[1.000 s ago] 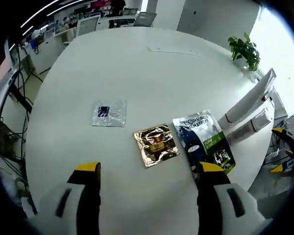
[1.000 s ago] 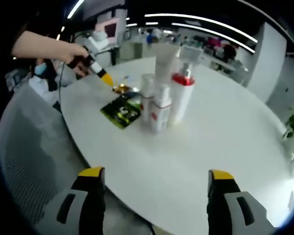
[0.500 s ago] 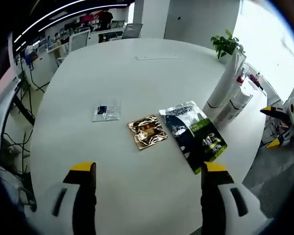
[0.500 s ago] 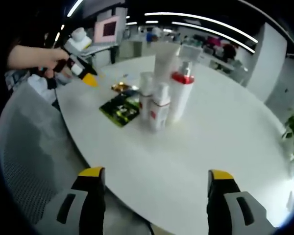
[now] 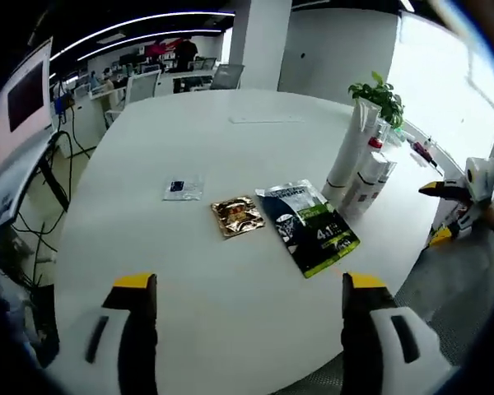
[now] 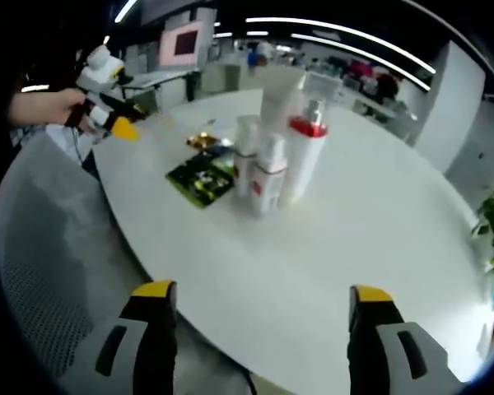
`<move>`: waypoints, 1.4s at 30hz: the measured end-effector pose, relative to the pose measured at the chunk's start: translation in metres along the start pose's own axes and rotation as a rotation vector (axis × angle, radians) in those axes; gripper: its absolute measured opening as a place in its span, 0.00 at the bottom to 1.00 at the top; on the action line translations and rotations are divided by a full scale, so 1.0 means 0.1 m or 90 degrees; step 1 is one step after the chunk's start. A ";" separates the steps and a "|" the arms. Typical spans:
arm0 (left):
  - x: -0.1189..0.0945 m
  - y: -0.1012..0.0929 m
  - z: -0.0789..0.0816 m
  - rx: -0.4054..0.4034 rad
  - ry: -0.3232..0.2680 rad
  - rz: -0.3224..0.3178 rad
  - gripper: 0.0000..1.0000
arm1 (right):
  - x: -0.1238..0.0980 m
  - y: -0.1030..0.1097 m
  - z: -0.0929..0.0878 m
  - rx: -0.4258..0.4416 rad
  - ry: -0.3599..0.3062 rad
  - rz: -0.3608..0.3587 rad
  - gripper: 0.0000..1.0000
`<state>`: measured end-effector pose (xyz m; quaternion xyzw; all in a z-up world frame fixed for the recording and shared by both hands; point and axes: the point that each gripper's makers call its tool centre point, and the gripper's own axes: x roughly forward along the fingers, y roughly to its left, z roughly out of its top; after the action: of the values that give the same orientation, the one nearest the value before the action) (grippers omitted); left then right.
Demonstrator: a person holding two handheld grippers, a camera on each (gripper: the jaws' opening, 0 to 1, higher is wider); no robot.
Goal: Arrange the skincare products in the storage area until every visible bottle or jar stands upright without overlapping.
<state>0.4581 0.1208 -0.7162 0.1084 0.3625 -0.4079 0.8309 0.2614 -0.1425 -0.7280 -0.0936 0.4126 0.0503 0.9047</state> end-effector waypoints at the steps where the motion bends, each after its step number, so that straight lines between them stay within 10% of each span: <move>1: -0.04 0.00 -0.01 0.003 -0.001 0.004 0.91 | 0.00 0.00 0.00 0.000 0.001 -0.002 0.89; 25: -0.46 -0.10 0.15 0.031 -0.104 0.037 0.94 | -0.04 0.06 0.24 0.040 -0.089 0.025 0.99; 29: -0.41 -0.05 0.11 0.043 -0.090 0.051 0.93 | -0.09 0.20 0.45 0.067 -0.165 0.076 0.99; 42: -0.42 -0.04 0.10 0.058 -0.089 0.054 0.90 | -0.15 0.17 0.50 0.103 -0.177 0.071 0.99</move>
<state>0.4431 0.1381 -0.6796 0.1326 0.2800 -0.3948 0.8650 0.2853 -0.1159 -0.6867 0.0105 0.2908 0.0793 0.9534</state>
